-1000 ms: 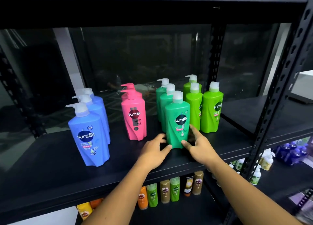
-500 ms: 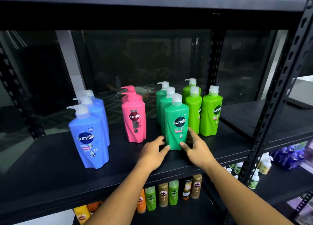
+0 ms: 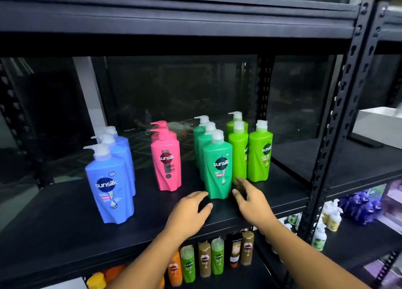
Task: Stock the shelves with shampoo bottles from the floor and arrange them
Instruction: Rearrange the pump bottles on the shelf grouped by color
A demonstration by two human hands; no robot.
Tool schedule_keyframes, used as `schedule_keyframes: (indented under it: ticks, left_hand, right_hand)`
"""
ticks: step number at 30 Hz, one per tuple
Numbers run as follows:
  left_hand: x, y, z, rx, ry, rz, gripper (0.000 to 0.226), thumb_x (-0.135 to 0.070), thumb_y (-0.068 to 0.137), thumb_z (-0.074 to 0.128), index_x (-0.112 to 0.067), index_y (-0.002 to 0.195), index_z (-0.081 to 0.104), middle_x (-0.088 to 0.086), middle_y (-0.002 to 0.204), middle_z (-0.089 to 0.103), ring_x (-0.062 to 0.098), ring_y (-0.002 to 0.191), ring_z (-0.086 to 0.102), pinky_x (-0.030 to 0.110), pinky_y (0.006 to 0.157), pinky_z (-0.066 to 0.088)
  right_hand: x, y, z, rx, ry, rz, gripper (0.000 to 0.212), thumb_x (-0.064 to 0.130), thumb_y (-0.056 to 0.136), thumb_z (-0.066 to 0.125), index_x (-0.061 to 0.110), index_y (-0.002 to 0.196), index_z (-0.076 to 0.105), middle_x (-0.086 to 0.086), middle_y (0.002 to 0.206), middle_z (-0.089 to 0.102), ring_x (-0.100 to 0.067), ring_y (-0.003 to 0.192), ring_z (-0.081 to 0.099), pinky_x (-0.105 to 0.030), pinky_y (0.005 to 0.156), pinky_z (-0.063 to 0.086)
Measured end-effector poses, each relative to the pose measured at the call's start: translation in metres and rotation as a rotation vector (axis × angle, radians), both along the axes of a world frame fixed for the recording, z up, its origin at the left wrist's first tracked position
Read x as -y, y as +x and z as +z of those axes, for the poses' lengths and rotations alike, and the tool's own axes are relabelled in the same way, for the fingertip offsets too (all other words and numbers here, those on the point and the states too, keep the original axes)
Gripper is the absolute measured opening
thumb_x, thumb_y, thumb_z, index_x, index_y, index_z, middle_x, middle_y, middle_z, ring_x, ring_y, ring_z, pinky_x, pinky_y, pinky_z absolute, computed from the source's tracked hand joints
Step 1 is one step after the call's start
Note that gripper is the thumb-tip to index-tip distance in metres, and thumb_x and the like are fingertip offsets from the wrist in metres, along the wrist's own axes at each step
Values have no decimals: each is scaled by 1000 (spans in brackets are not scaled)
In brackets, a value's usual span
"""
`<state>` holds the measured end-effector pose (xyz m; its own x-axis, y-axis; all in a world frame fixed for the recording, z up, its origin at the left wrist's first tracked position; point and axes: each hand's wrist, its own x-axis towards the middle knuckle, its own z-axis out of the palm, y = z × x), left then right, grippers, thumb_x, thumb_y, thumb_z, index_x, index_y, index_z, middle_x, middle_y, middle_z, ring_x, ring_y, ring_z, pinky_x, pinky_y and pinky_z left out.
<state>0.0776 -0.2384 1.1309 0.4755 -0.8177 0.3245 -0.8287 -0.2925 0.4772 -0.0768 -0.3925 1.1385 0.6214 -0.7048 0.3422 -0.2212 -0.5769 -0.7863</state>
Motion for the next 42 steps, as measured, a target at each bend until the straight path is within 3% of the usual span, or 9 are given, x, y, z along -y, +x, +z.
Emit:
schedule_keyframes:
  ticks: [4,8,14,18,24,27,34,37,42]
  left_hand:
    - [6,-13,-5,1,-10,-97,49,-45,97,59,-26,142,59,-11,147,56,3,135,49,20,115,35]
    - [33,-36,-1,-5,-14,-188,48,-44,97,58,-25,141,60,-10,147,56,2,136,48,21,117,33]
    - [74,-60,-2,72,82,-242,50,-44,103,50,-22,147,53,-4,156,47,9,144,41,25,120,29]
    - [94,-70,-2,133,195,-271,54,-42,107,41,-17,155,42,3,163,35,14,152,28,29,126,18]
    - [112,-72,-3,195,297,-275,57,-41,110,32,-14,160,29,3,169,20,15,157,11,29,127,3]
    - [114,-70,-6,196,274,-255,57,-44,109,30,-18,160,29,-1,169,21,11,156,12,29,127,5]
    - [112,-65,-14,43,113,-158,55,-37,106,44,-24,159,34,-12,168,20,4,153,20,27,125,21]
    - [110,-67,-10,-4,54,-112,62,-37,103,52,-25,160,31,-14,167,17,1,152,20,19,124,15]
    - [118,-79,-4,-69,-58,34,74,-30,101,59,-18,162,20,-4,169,16,5,154,15,5,115,4]
  right_hand:
    - [14,-23,-11,-156,-242,-50,41,26,96,61,16,136,59,0,131,66,-20,122,60,-30,102,45]
    - [37,-41,-15,-270,-333,-158,37,32,93,62,19,127,66,-2,120,71,-26,114,63,-37,98,47]
    - [80,-49,-10,-256,-202,-200,50,32,93,65,11,137,57,-10,133,62,-29,123,56,-34,101,44]
    - [105,-40,1,-192,-54,-156,64,34,89,71,13,143,44,-15,132,56,-31,124,52,-32,98,41]
    - [144,-19,8,24,117,-31,93,53,64,87,38,140,35,10,133,57,-12,124,54,-38,107,45]
    - [150,-13,7,104,130,-5,100,38,65,92,33,145,33,14,131,58,-4,117,55,-25,99,42]
    - [153,-11,1,173,136,-16,88,35,67,91,32,138,39,13,119,65,-6,105,61,-23,93,46]
    - [152,-17,2,169,146,4,88,35,69,90,32,139,37,13,118,64,-6,105,61,-22,90,44]
    - [162,-29,7,110,186,72,97,30,70,91,27,147,31,12,121,62,-9,109,59,-21,93,41]
